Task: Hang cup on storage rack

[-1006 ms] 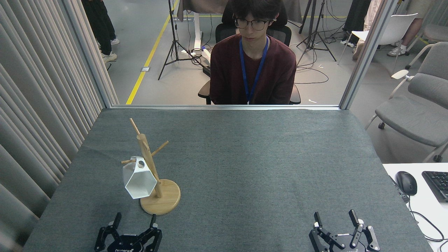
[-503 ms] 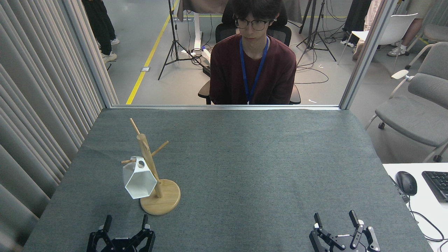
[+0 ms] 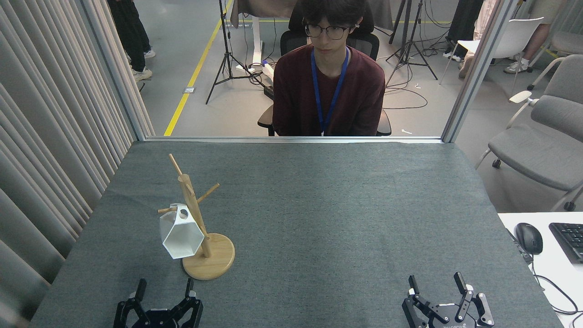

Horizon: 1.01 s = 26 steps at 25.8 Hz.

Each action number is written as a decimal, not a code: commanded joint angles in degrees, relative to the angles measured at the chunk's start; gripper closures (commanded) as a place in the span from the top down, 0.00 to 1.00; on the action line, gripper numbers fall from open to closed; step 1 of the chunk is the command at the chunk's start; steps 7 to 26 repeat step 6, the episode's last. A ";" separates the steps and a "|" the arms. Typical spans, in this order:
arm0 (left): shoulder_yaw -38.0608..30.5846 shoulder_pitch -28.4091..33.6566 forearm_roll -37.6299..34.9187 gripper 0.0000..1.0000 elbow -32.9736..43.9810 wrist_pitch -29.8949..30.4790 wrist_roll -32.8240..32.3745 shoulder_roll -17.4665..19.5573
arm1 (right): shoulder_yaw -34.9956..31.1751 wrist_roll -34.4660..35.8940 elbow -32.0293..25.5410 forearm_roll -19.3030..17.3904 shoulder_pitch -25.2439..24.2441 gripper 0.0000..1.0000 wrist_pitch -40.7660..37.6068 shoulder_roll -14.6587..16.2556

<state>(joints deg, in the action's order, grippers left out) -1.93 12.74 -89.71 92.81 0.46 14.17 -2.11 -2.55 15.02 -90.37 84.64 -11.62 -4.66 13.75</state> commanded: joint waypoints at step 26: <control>0.00 0.00 -0.02 0.99 0.00 -0.02 0.16 0.00 | 0.00 0.18 -0.07 0.18 0.11 0.99 0.71 0.13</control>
